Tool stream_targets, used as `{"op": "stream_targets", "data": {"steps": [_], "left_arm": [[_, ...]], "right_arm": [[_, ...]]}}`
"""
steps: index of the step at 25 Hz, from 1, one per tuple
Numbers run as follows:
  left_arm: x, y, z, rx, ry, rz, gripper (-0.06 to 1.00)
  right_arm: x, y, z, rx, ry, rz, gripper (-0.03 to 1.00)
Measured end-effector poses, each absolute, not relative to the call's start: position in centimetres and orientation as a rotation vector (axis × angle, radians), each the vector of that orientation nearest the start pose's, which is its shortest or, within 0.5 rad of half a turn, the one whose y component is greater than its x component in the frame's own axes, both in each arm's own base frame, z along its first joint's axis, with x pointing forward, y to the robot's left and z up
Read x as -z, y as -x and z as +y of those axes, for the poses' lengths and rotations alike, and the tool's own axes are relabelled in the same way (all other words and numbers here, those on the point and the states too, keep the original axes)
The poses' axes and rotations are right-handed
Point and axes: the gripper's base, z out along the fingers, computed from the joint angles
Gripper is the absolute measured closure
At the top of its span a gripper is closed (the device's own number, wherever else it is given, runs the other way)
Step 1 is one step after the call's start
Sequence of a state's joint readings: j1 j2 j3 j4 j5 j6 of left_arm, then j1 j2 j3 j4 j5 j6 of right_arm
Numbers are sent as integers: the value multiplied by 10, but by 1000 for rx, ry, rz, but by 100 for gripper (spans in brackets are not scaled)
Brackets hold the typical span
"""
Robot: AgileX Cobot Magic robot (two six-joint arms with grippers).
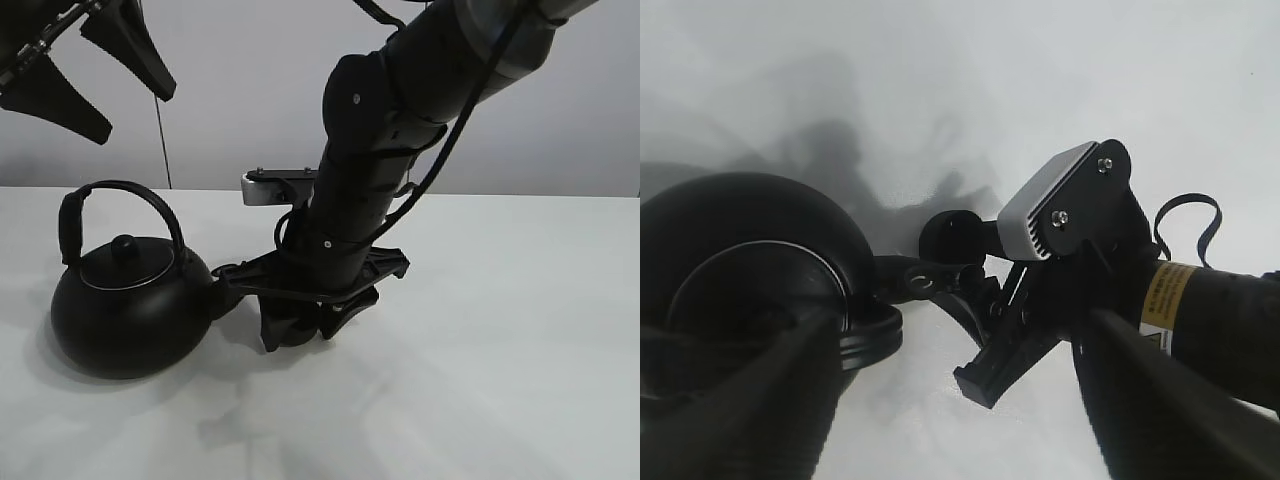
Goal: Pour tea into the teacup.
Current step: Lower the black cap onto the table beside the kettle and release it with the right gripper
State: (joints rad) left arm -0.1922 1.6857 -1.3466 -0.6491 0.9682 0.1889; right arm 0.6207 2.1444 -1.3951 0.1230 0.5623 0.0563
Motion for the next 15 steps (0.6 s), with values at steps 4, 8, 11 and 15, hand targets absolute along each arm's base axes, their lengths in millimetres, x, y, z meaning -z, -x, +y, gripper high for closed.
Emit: {"op": "stream_targets", "data": {"steps": [4,8,11,15], "left_arm": [[-287,-339,-112,828,-134,2682,45],[-287,-339,-112,828,-134,2682,45],[-287,-339,-112,827,-133,2681,45],[-287,-339,-112,827,-133,2681,45]], "right_arm": [[-119,-344,254,-278,660,2753,54],[-123,-343,253,-277,664,2761,47],[-125,-341,252,-272,668,2774,46],[-139,-341,251,-281,669,2745,46]]}}
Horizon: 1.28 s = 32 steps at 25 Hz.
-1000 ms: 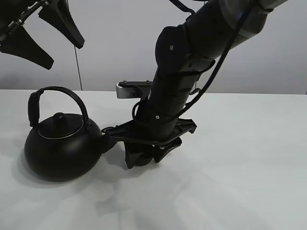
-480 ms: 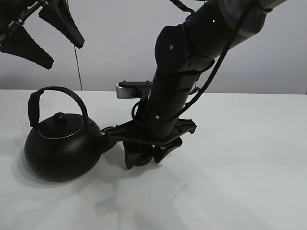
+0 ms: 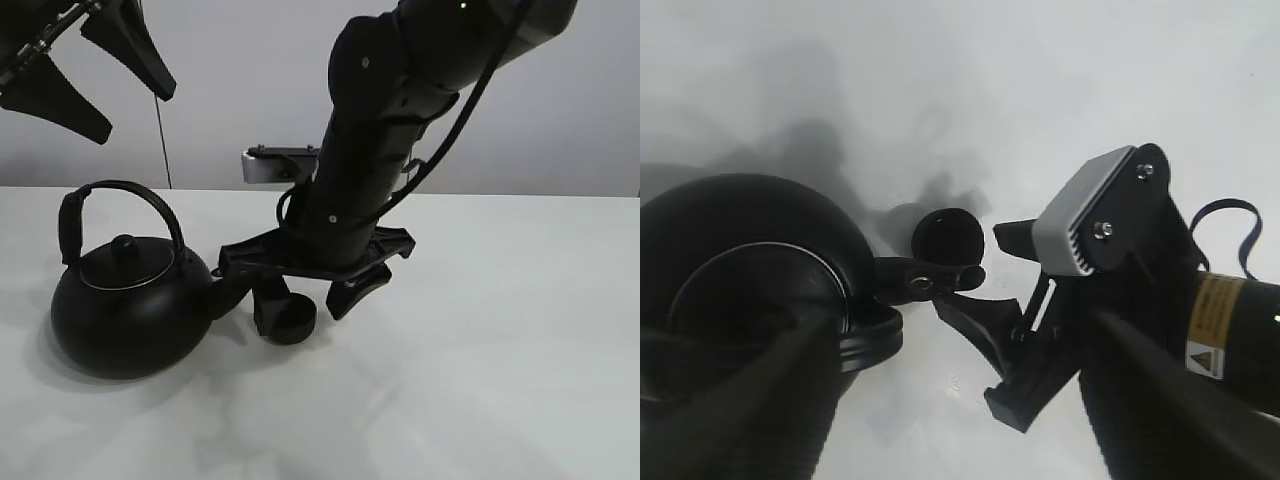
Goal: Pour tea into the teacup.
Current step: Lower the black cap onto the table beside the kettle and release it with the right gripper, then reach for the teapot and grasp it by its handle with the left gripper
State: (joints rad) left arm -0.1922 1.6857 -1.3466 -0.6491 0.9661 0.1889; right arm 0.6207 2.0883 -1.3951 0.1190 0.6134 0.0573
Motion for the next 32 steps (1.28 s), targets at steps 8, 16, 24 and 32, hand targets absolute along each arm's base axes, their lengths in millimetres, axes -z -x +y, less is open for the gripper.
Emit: {"op": "stream_targets", "data": {"steps": [8,16,24,32], "left_arm": [[-287,-339,-112,826,-132,2679,45],[-287,-339,-112,826,-132,2679,45],[-287,-339,-112,826,-132,2679,45],[-287,-339,-112,826,-132,2679,45]], "right_arm": [[-179,-344,228,-193,644,2709,46],[-234,-372,150,-115,396,2609,46],[-324,-358,-2,148,58,2438,46],[-429,-244,-72,339,-167,2226,46]]}}
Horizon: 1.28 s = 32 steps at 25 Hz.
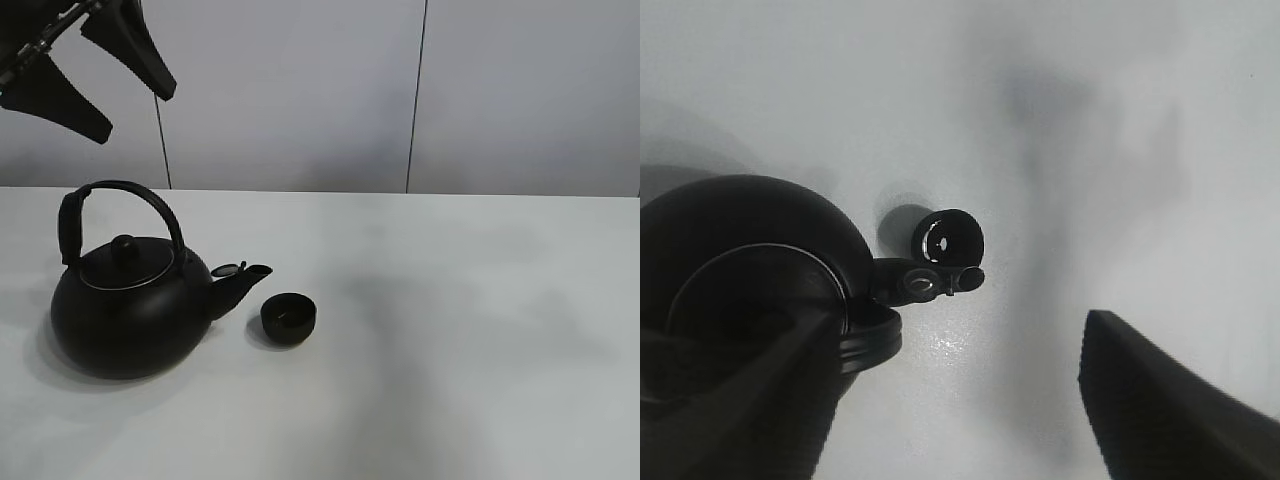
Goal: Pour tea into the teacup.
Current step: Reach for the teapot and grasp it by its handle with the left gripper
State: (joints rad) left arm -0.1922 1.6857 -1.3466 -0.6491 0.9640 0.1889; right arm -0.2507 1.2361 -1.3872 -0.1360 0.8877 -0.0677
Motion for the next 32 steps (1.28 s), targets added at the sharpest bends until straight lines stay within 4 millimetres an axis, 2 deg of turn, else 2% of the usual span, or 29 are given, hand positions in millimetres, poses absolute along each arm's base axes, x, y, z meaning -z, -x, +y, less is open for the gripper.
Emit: {"op": "stream_targets", "data": {"steps": [3,6,8,13,16,20,23,26,28,32], "left_arm": [[-287,-339,-112,826,-132,2679,45],[-287,-339,-112,826,-132,2678,45],[-287,-339,-112,826,-132,2678,45],[-287,-339,-112,826,-132,2678,45],[-287,-339,-112,826,-132,2678,45],[-287,-339,-112,826,-132,2678,45],[-287,-339,-112,826,-132,2678,45],[-287,-339,-112,826,-132,2678,45],[-287,-339,-112,826,-132,2678,45],[-287,-339,-112,826,-132,2678,45]], "right_arm": [[-468,-186,-53,306,-146,2057,46],[-493,-126,-27,246,-56,1930,46],[-499,-81,-11,205,32,1881,46],[-488,15,14,121,181,1834,46],[-470,51,21,98,191,1782,46],[-423,68,23,74,165,1799,46],[-376,61,20,66,134,1883,46],[-331,45,18,54,125,1994,46],[-308,36,16,46,119,2042,46],[-280,18,12,25,143,2091,46]]}}
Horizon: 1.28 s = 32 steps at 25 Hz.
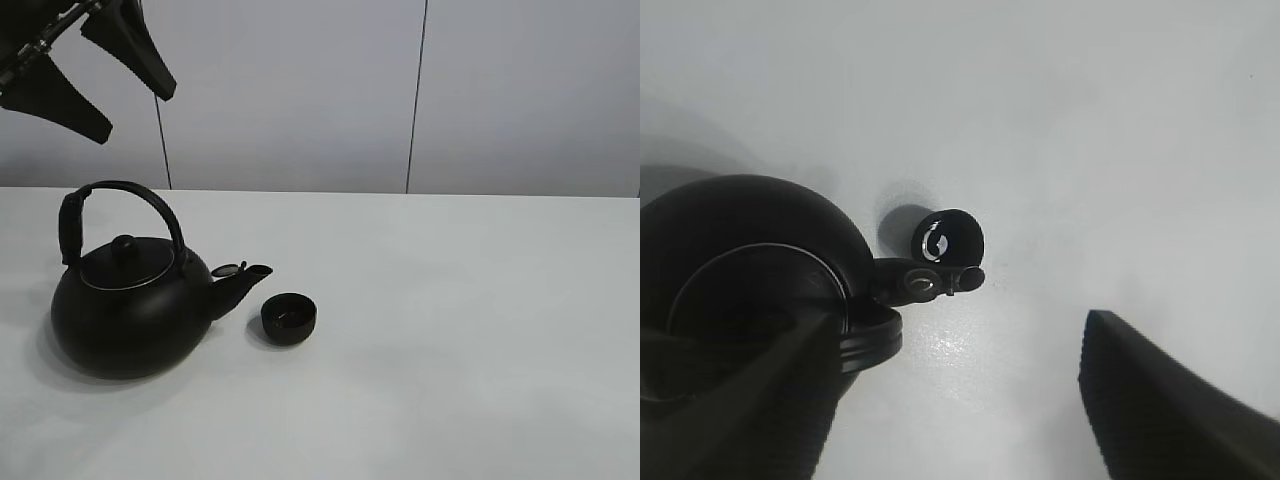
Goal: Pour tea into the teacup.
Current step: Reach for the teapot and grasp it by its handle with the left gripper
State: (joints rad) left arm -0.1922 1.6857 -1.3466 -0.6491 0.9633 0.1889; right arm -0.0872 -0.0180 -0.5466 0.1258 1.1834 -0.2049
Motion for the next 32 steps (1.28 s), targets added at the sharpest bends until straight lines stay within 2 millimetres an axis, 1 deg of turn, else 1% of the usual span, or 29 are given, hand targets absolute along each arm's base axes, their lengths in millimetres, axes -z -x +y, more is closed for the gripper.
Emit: {"op": "stream_targets", "data": {"steps": [3,9,13,32], "left_arm": [[-287,-339,-112,826,-132,2678,45],[-287,-339,-112,826,-132,2678,45],[-287,-339,-112,826,-132,2678,45],[-287,-340,-112,822,-127,2671,45]], "right_arm": [[-271,12,9,29,166,2104,46],[-266,6,8,25,148,2089,46],[-266,6,6,30,125,2088,46],[-266,6,6,29,120,2087,46]]}}
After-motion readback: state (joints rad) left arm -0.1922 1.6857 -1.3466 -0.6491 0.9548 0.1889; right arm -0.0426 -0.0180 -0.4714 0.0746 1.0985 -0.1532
